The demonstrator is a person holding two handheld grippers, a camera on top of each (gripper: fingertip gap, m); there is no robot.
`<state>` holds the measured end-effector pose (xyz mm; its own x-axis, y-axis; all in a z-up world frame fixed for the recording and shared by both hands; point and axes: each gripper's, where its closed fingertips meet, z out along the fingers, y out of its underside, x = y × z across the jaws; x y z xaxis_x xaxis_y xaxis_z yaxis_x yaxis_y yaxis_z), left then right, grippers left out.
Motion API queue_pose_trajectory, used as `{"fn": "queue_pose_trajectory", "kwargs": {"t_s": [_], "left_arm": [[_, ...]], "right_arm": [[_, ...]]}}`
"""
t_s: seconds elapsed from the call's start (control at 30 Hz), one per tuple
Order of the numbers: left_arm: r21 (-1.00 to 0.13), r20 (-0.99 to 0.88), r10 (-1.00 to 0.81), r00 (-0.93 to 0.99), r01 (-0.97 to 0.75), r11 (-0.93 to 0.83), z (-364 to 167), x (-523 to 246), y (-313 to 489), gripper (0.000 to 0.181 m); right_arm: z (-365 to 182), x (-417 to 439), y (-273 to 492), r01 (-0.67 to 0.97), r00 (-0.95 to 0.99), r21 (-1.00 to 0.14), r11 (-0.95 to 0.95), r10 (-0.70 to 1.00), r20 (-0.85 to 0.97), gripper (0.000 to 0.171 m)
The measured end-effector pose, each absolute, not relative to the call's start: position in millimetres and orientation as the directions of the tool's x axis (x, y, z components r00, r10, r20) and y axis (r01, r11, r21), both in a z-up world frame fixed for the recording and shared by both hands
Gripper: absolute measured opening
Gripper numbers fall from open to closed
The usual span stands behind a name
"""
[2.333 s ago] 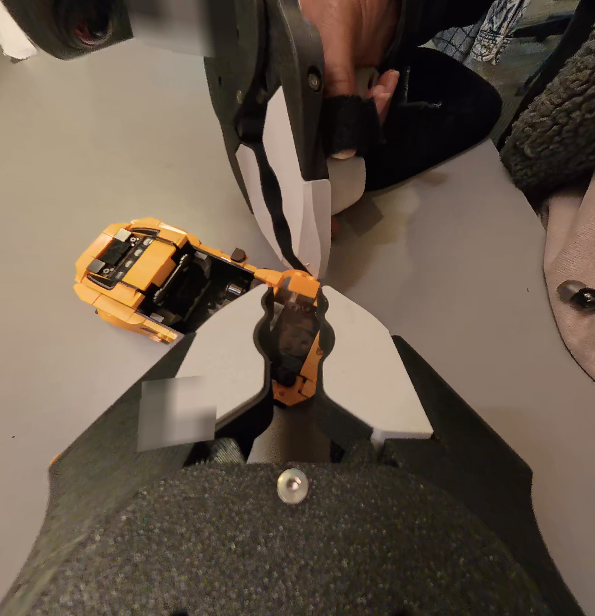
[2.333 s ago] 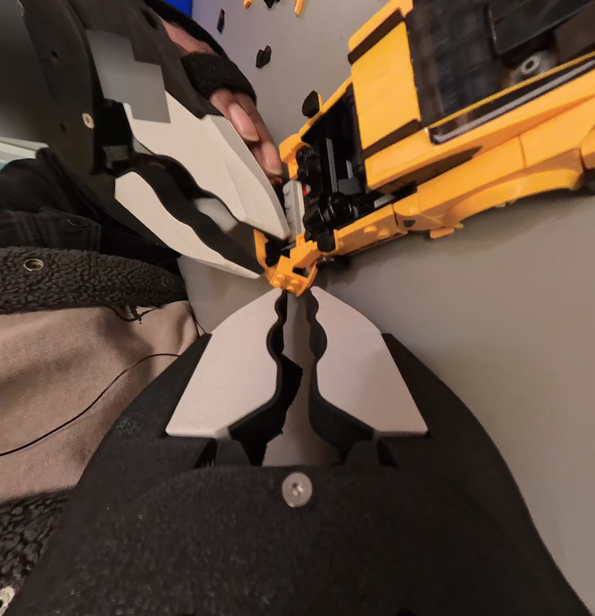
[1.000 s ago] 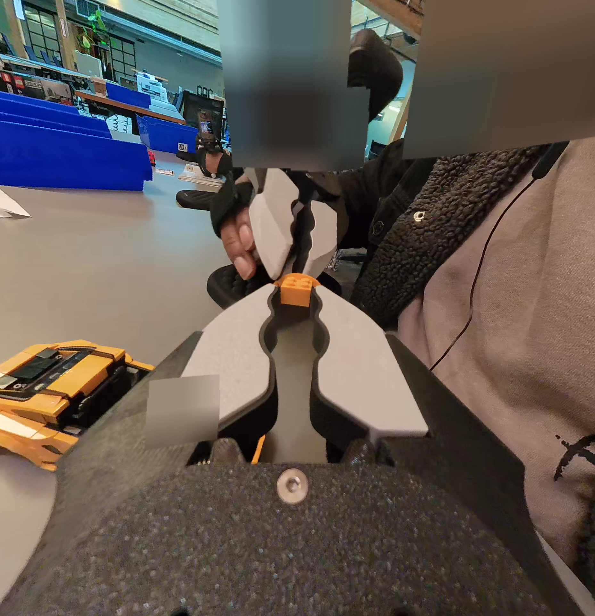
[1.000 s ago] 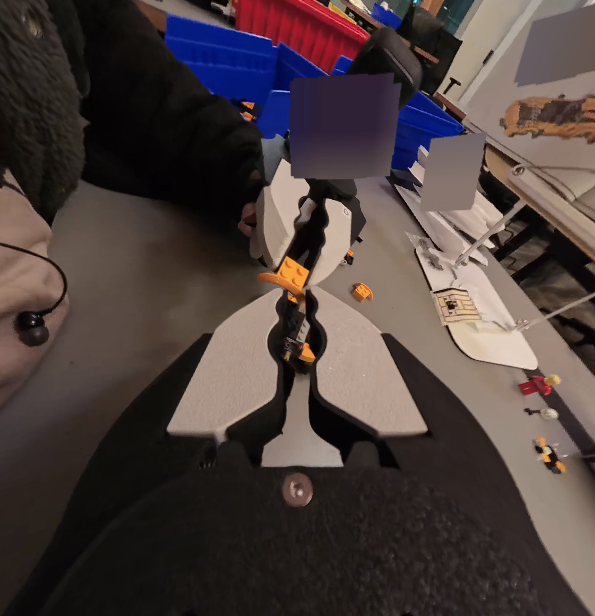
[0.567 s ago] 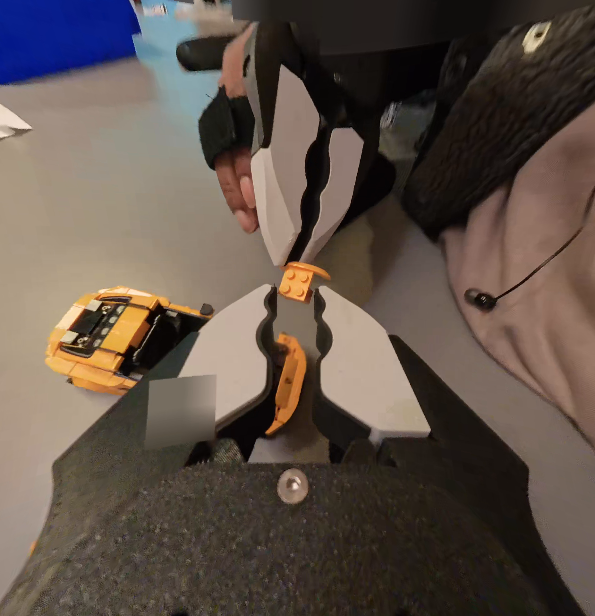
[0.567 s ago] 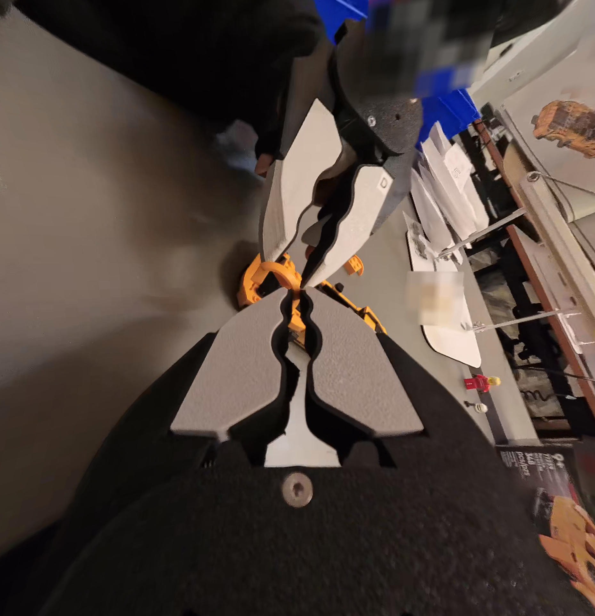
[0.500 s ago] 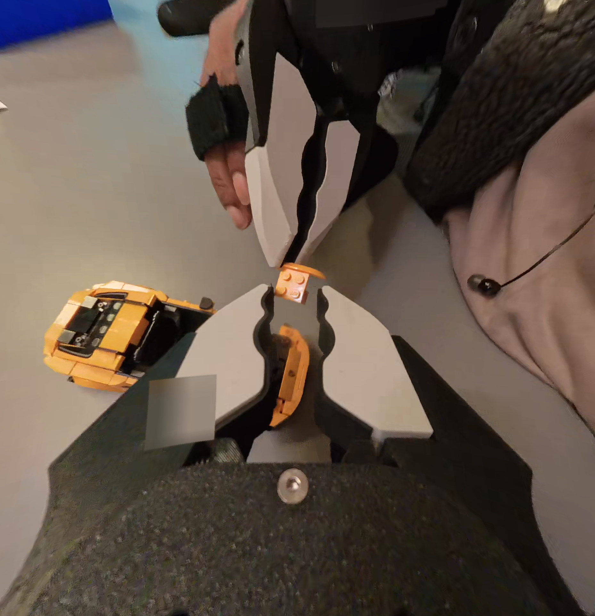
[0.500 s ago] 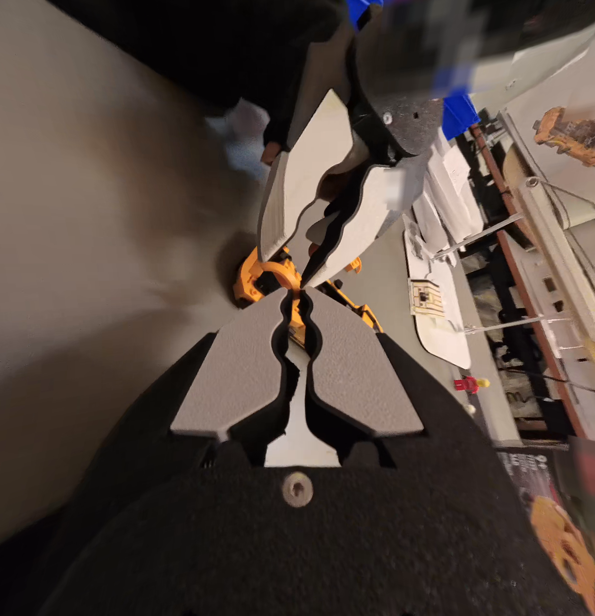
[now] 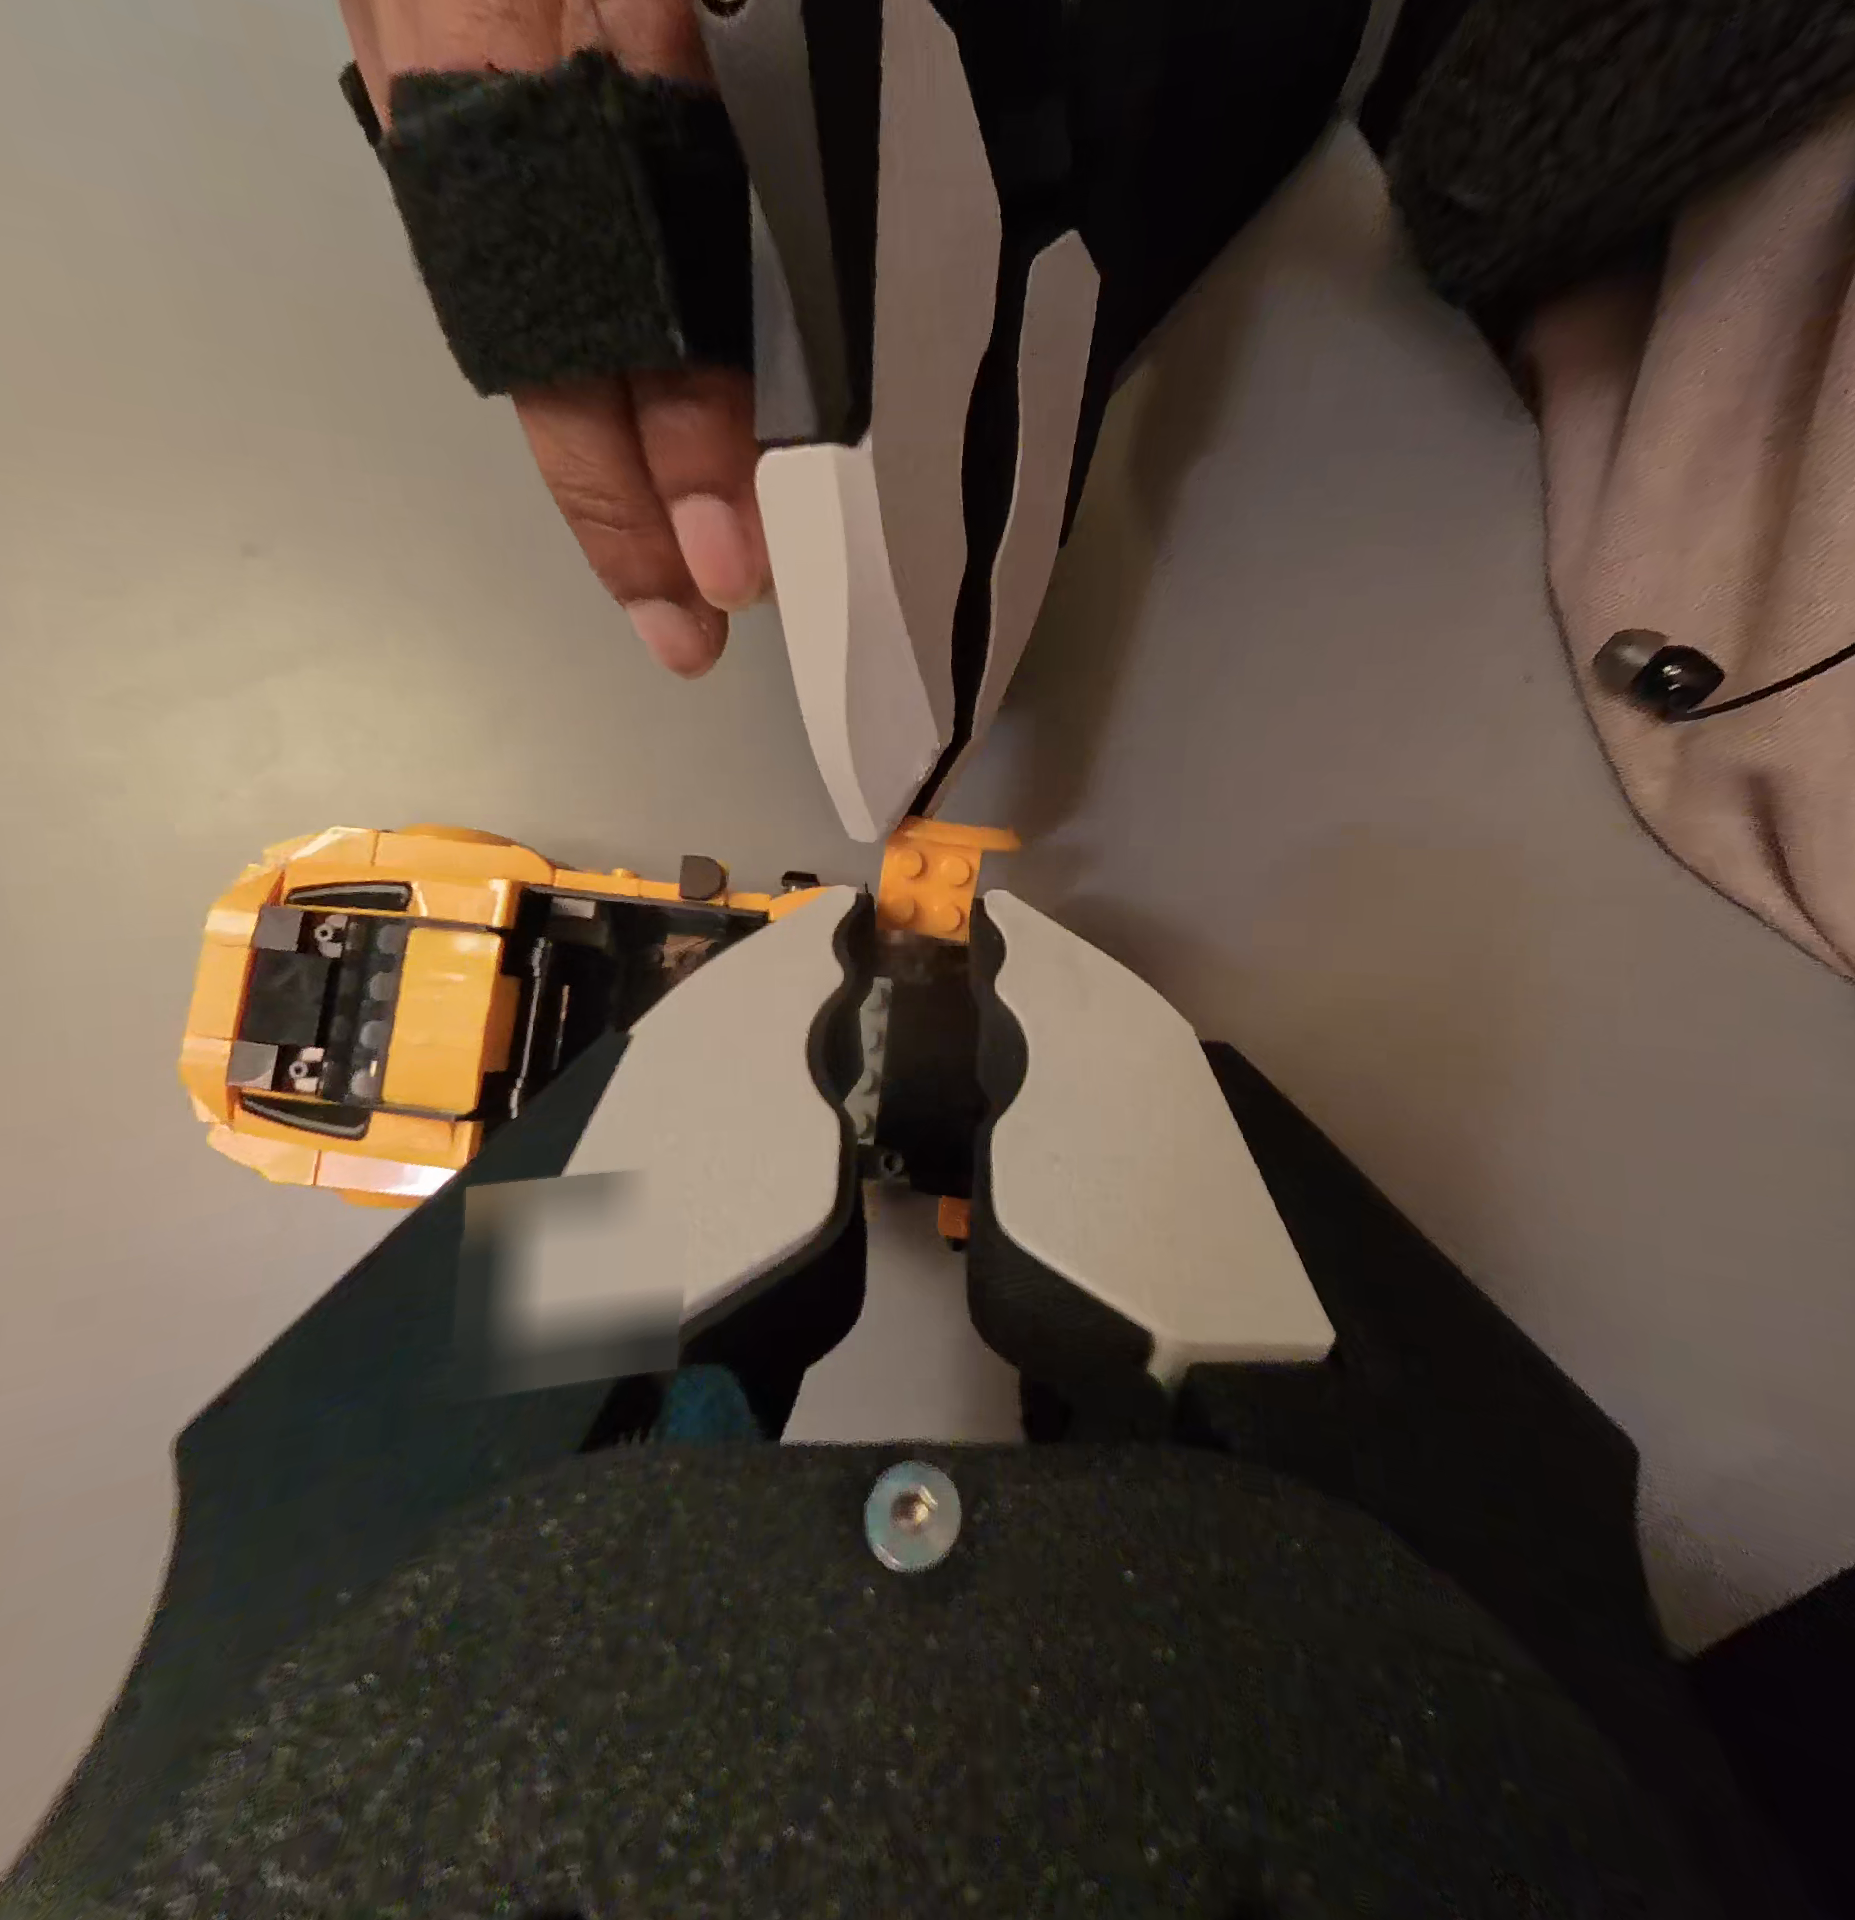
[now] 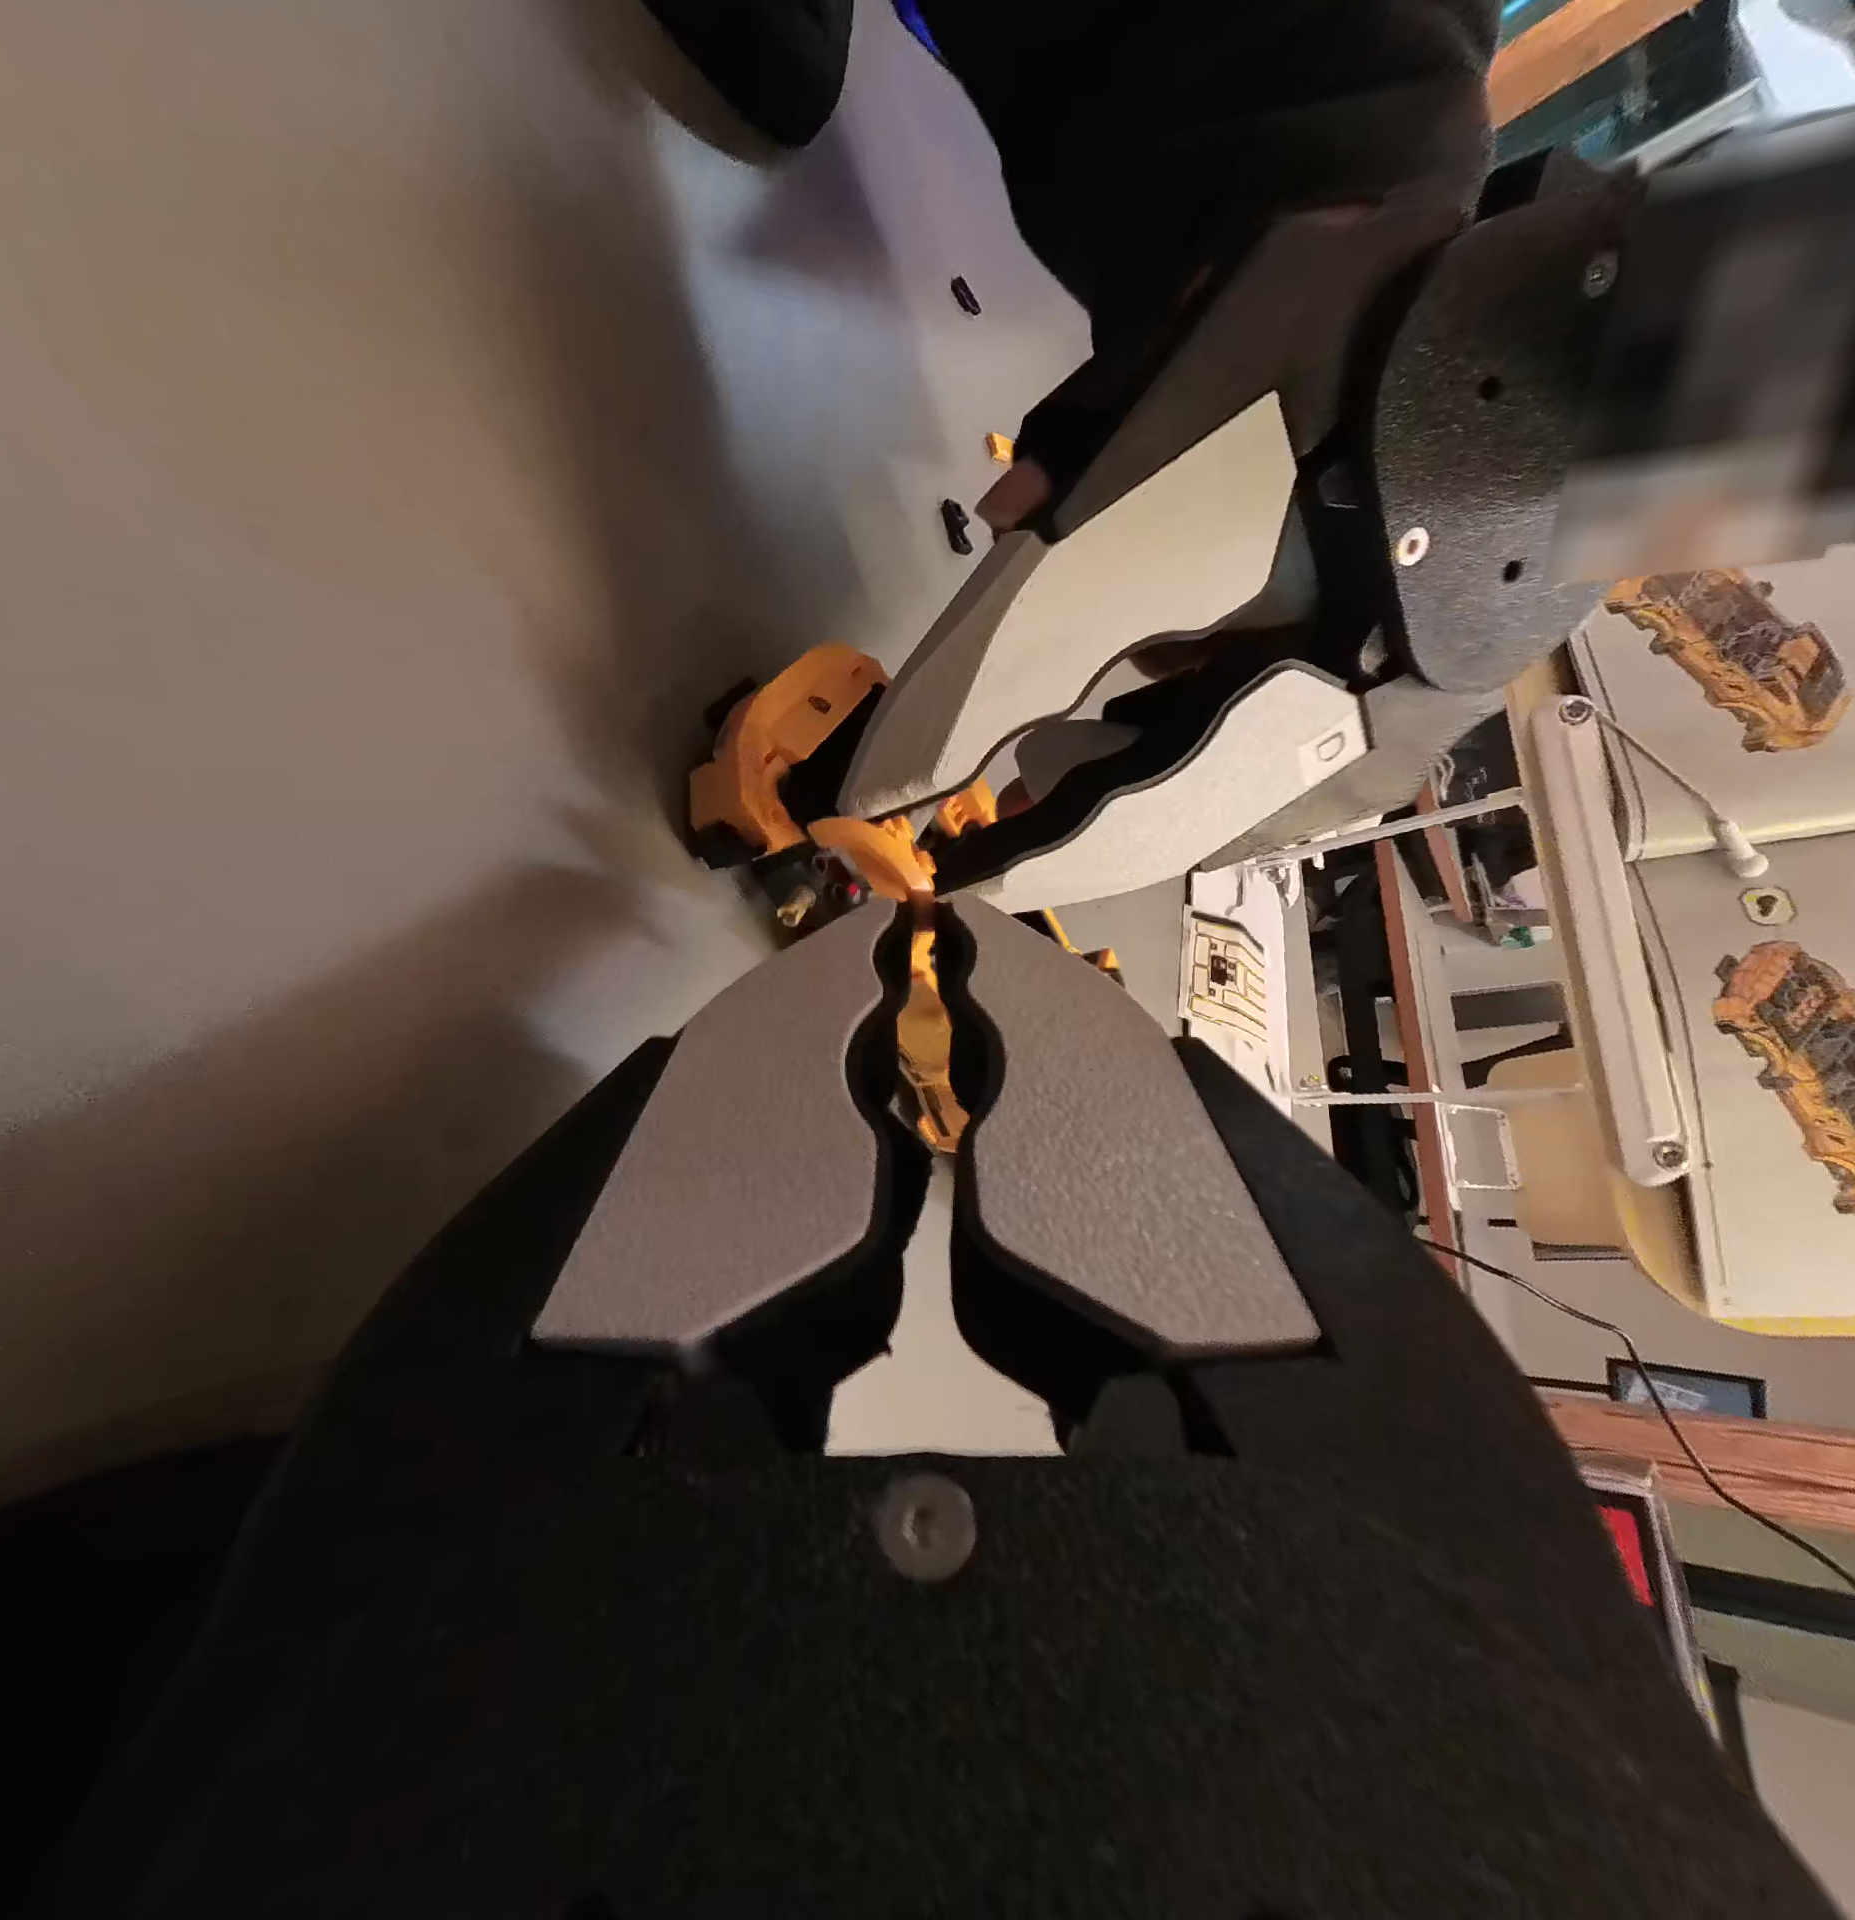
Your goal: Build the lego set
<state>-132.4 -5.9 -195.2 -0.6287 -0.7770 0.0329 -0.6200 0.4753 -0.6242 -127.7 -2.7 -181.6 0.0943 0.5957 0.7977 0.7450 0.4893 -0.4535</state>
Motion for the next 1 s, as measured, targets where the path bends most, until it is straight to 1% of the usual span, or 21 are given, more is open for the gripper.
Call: {"fn": "queue_pose_trajectory", "kwargs": {"t_s": [0.13, 0.2, 0.27, 0.33, 0.4, 0.43, 0.47, 0.53, 0.63, 0.7, 0.73, 0.87, 1.0], "left_arm": [[-0.579, 0.000, -0.793, -0.609, -0.646, 0.496, -200.1, -132.8, -2.3, 0.016], [-0.552, -0.011, -0.795, -0.606, -0.660, 0.510, -202.2, -133.9, -0.4, 0.016], [-0.526, -0.026, -0.787, -0.617, -0.661, 0.535, -203.6, -136.0, 0.8, 0.016], [-0.525, -0.030, -0.784, -0.620, -0.658, 0.540, -202.7, -137.0, 0.4, 0.016], [-0.525, -0.033, -0.784, -0.620, -0.657, 0.541, -203.8, -137.5, 0.5, 0.016], [-0.529, -0.027, -0.785, -0.619, -0.657, 0.537, -203.8, -137.6, 0.0, 0.016], [-0.531, -0.023, -0.786, -0.618, -0.658, 0.534, -203.8, -137.5, 0.1, 0.016], [-0.531, -0.008, -0.788, -0.616, -0.665, 0.525, -204.0, -137.6, 0.5, 0.016], [-0.526, 0.007, -0.791, -0.612, -0.675, 0.517, -204.1, -136.7, 1.5, 0.016], [-0.525, 0.015, -0.792, -0.610, -0.679, 0.513, -204.3, -136.3, 1.6, 0.016], [-0.526, 0.017, -0.792, -0.610, -0.679, 0.512, -204.3, -136.1, 1.7, 0.016], [-0.530, 0.020, -0.793, -0.609, -0.679, 0.508, -204.2, -136.2, 2.1, 0.016], [-0.548, 0.020, -0.801, -0.598, -0.676, 0.492, -202.6, -136.3, 2.0, 0.019]], "right_arm": [[-189.6, -126.2, -0.6, 0.755, 0.079, -0.444, 0.483, 0.606, 0.792, 0.004], [-194.2, -124.7, 0.8, 0.772, 0.101, -0.465, 0.433, 0.639, 0.763, 0.005], [-197.0, -119.9, 0.4, 0.777, 0.168, -0.538, 0.326, 0.717, 0.677, 0.010], [-192.7, -114.1, -1.8, 0.749, 0.254, -0.630, 0.207, 0.788, 0.561, 0.011], [-183.9, -113.7, -7.2, 0.703, 0.303, -0.698, 0.141, 0.828, 0.472, 0.010], [-180.9, -114.8, -9.2, 0.697, 0.304, -0.704, 0.139, 0.832, 0.465, 0.010], [-180.3, -116.2, -10.6, 0.711, 0.283, -0.684, 0.166, 0.822, 0.494, 0.010], [-186.1, -119.0, -11.2, 0.765, 0.201, -0.592, 0.252, 0.781, 0.591, 0.010], [-192.3, -127.3, -12.1, 0.790, 0.094, -0.489, 0.369, 0.716, 0.692, 0.010], [-193.3, -128.0, -7.4, 0.816, 0.010, -0.364, 0.449, 0.618, 0.786, 0.010], [-193.4, -129.6, -7.3, 0.814, -0.020, -0.327, 0.480, 0.586, 0.810, 0.010], [-197.5, -130.3, -7.8, 0.815, -0.094, -0.243, 0.526, 0.533, 0.841, 0.007], [-198.5, -128.9, -8.9, 0.820, -0.106, -0.226, 0.526, 0.527, 0.843, 0.005]]}}
